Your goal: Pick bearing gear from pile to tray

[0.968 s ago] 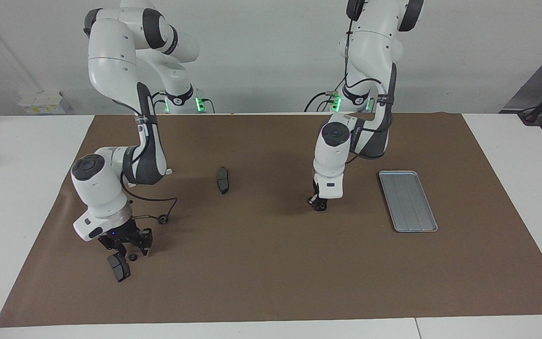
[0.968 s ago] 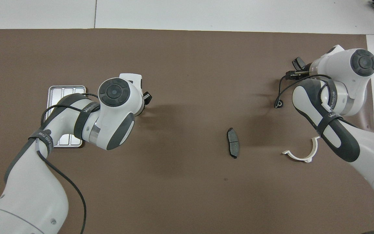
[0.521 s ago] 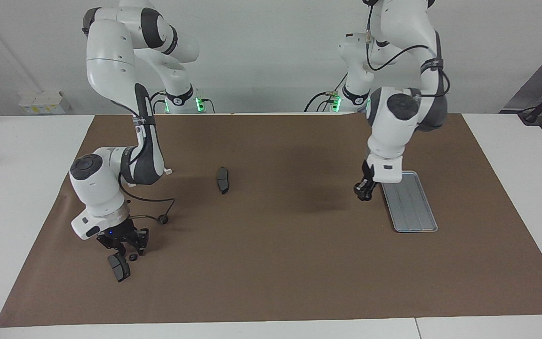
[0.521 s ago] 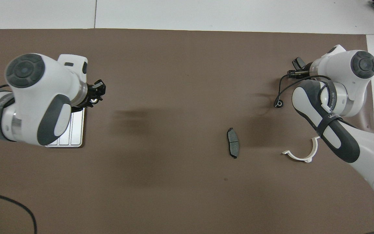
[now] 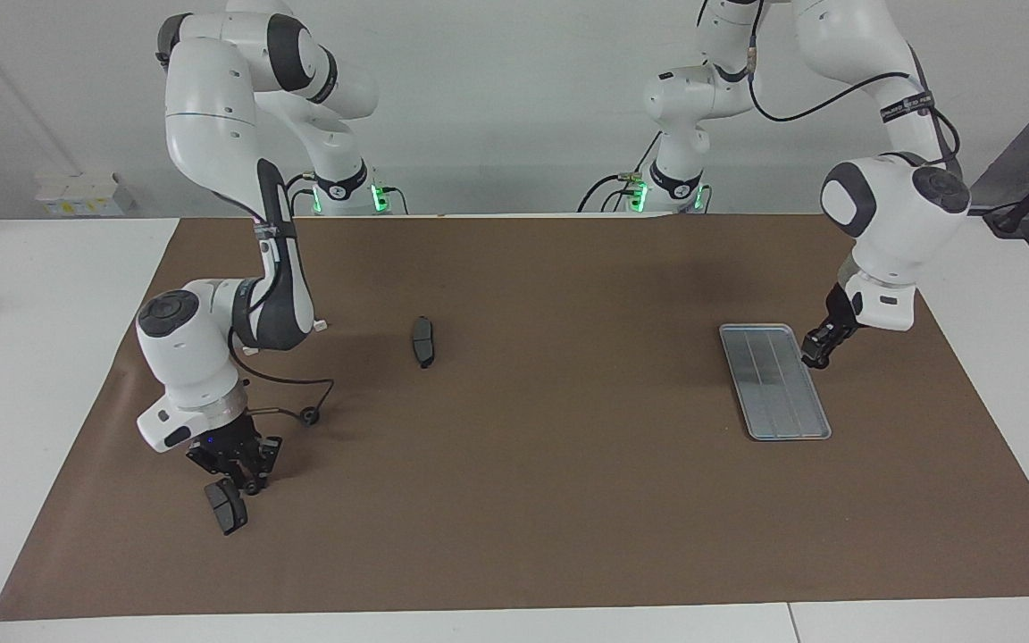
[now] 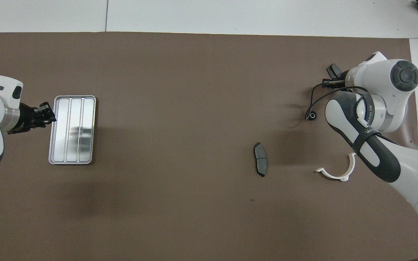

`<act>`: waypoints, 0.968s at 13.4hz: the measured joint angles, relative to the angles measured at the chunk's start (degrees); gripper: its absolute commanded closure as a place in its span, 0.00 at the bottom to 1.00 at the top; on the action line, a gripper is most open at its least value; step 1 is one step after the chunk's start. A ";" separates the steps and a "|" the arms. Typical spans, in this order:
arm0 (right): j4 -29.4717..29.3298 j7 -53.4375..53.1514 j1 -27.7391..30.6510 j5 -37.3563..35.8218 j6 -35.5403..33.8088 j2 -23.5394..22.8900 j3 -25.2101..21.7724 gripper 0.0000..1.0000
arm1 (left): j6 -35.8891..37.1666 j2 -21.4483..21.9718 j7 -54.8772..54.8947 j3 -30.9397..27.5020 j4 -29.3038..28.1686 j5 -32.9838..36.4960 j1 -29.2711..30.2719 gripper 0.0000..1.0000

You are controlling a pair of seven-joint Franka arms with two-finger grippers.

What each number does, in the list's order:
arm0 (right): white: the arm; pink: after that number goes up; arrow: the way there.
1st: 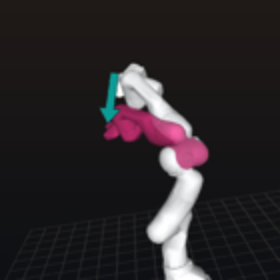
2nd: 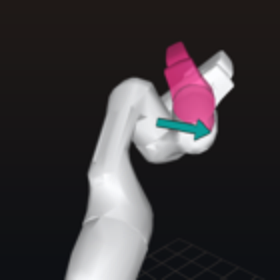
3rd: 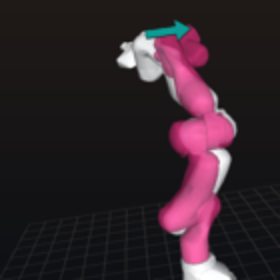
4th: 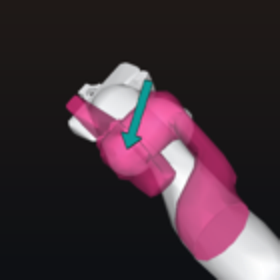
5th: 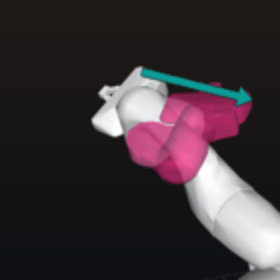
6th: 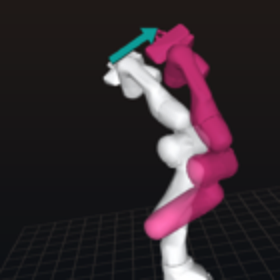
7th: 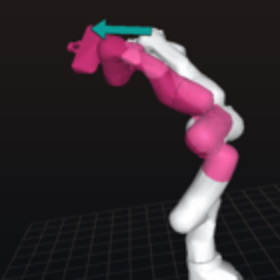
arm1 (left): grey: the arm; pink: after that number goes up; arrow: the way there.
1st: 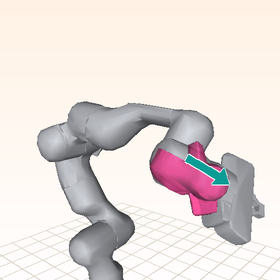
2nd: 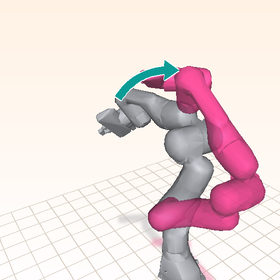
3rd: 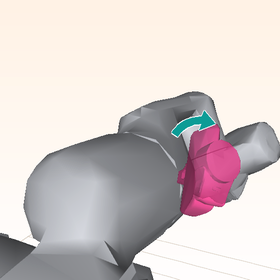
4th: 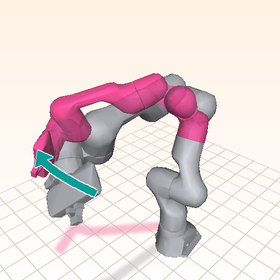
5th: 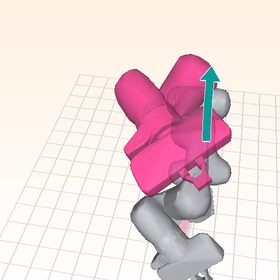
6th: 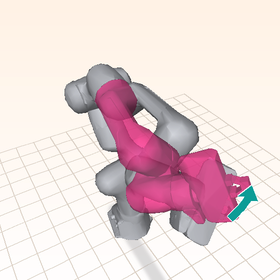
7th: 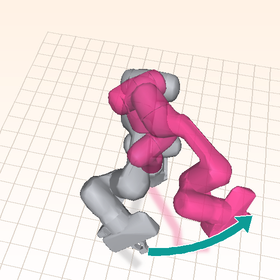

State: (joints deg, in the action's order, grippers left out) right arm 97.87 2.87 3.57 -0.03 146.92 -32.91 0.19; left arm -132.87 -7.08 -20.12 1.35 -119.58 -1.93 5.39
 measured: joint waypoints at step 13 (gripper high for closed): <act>0.15 -0.29 -10.33 -0.03 -0.84 4.45 1.37 0.95 | -11.18 -1.34 0.20 0.69 -10.51 0.00 -1.03 0.00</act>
State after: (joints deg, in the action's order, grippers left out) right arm 98.02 2.58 -6.76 -0.06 146.08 -28.46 1.57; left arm -144.05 -8.42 -19.92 2.04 -130.09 -1.93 4.36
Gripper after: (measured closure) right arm 0.771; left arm 0.458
